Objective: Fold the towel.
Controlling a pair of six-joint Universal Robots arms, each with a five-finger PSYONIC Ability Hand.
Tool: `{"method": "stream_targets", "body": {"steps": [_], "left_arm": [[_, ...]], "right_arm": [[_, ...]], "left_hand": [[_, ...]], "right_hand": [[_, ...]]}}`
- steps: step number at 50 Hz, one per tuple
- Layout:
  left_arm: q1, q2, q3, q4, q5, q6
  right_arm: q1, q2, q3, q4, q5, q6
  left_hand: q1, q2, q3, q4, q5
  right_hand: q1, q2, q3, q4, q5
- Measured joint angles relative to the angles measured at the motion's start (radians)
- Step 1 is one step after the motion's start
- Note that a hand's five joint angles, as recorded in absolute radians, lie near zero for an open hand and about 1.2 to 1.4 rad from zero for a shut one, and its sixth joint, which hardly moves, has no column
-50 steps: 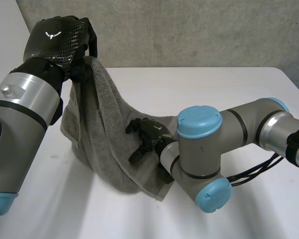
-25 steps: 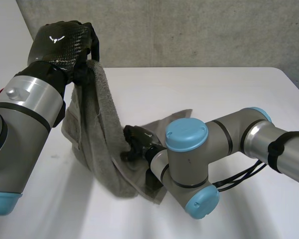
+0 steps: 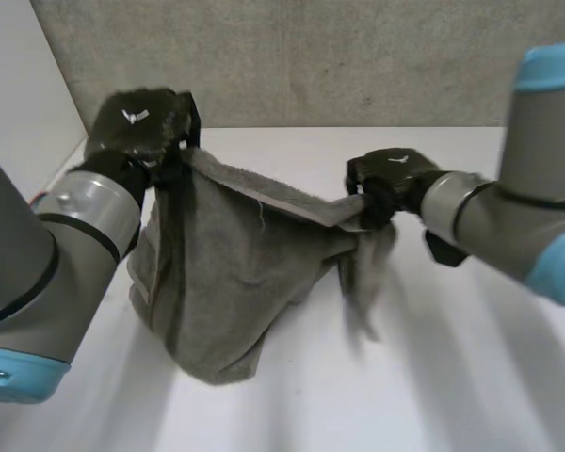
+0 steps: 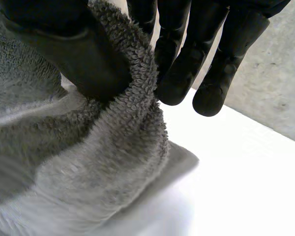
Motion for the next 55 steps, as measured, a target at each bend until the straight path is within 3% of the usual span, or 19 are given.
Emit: {"method": "stream_targets", "body": {"steps": [11,19,25,28,34,39,42,46,55], "left_arm": [[-0.006,-0.107,-0.055,-0.076,0.010,0.027],[-0.017,-0.230,-0.016,-0.074,0.010,0.082],[-0.012,-0.333,0.149,-0.018,0.006,0.108],[-0.003,-0.354,0.276,0.060,0.001,0.108],[0.015,-0.296,0.392,0.237,-0.019,0.102],[0.020,-0.218,0.349,0.339,-0.033,0.103],[0.019,-0.180,0.273,0.363,-0.036,0.105],[0.017,-0.142,0.131,0.370,-0.033,0.110],[0.009,-0.126,-0.194,0.362,-0.019,0.129]], "right_arm": [[-0.091,-0.116,0.073,0.199,-0.031,-0.332],[-0.074,-0.048,0.087,0.193,-0.021,-0.442],[-0.062,0.073,-0.075,0.003,0.022,-0.473],[-0.063,0.109,-0.181,-0.207,0.053,-0.472],[-0.072,0.078,-0.236,-0.554,0.064,-0.461],[-0.077,0.023,-0.190,-0.646,0.006,-0.426],[-0.080,0.003,-0.153,-0.599,-0.050,-0.401],[-0.090,-0.001,-0.111,-0.418,-0.119,-0.381],[-0.136,0.075,-0.071,0.016,-0.161,-0.451]], "left_hand": [[0.000,0.000,0.000,0.000,0.000],[0.000,0.000,0.000,0.000,0.000],[0.000,0.000,0.000,0.000,0.000],[0.000,0.000,0.000,0.000,0.000],[0.000,0.000,0.000,0.000,0.000],[0.000,0.000,0.000,0.000,0.000],[0.000,0.000,0.000,0.000,0.000],[0.000,0.000,0.000,0.000,0.000],[0.000,0.001,0.001,0.000,0.000]], "right_hand": [[0.000,0.000,0.000,0.000,0.002],[0.000,0.000,0.000,0.000,0.011],[0.000,0.003,0.000,0.001,0.011],[0.000,0.028,0.000,0.001,0.013],[0.000,0.029,0.000,0.001,0.014],[0.000,0.029,0.000,0.001,0.028],[0.000,0.029,0.000,0.001,0.030],[0.000,0.029,0.000,0.001,0.030],[0.000,0.030,0.000,0.001,0.030]]}}
